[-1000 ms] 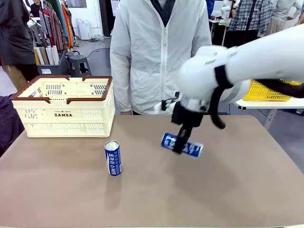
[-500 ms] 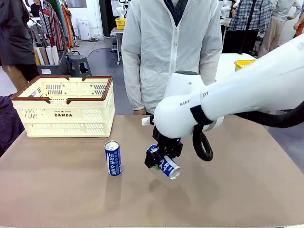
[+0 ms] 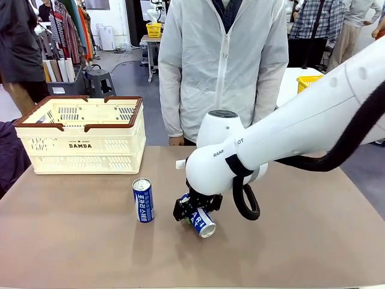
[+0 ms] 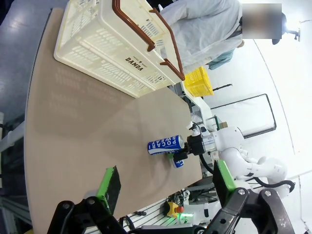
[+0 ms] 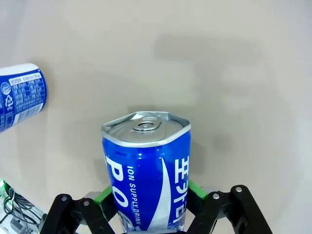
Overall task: Place the drinks into the Shopping basket.
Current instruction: Pick up one drink and place it into the Shopping basket.
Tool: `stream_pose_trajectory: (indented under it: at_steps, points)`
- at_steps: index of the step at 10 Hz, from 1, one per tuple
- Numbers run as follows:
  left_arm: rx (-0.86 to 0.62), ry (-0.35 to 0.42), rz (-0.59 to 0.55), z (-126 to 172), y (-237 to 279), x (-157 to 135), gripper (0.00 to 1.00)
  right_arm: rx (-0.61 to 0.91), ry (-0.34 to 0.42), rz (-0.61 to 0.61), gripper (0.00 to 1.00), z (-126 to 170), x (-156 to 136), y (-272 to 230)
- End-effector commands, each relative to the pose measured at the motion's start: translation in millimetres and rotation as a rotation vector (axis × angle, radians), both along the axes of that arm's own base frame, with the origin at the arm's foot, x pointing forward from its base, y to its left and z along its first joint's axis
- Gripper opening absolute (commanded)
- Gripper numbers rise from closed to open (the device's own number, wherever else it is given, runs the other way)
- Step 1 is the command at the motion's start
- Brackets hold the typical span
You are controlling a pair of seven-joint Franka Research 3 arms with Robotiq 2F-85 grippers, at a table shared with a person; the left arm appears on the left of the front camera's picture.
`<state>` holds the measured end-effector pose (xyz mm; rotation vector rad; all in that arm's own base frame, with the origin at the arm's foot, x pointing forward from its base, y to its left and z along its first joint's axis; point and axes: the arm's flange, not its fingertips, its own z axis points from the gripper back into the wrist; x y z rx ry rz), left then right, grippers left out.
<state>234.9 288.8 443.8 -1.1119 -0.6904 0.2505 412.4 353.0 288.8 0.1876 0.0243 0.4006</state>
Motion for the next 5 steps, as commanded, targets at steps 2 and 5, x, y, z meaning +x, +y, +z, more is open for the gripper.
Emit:
stream_pose_trajectory:
  at_steps: [2,5]
  points:
    - [-0.009,-0.032,0.003,1.1,1.0,0.5,1.0,-0.002,-0.004,0.037,0.0,-0.2,8.8,11.9]
    - [-0.009,-0.032,0.003,1.1,1.0,0.5,1.0,-0.011,0.011,0.046,1.0,0.0,8.0,9.0]
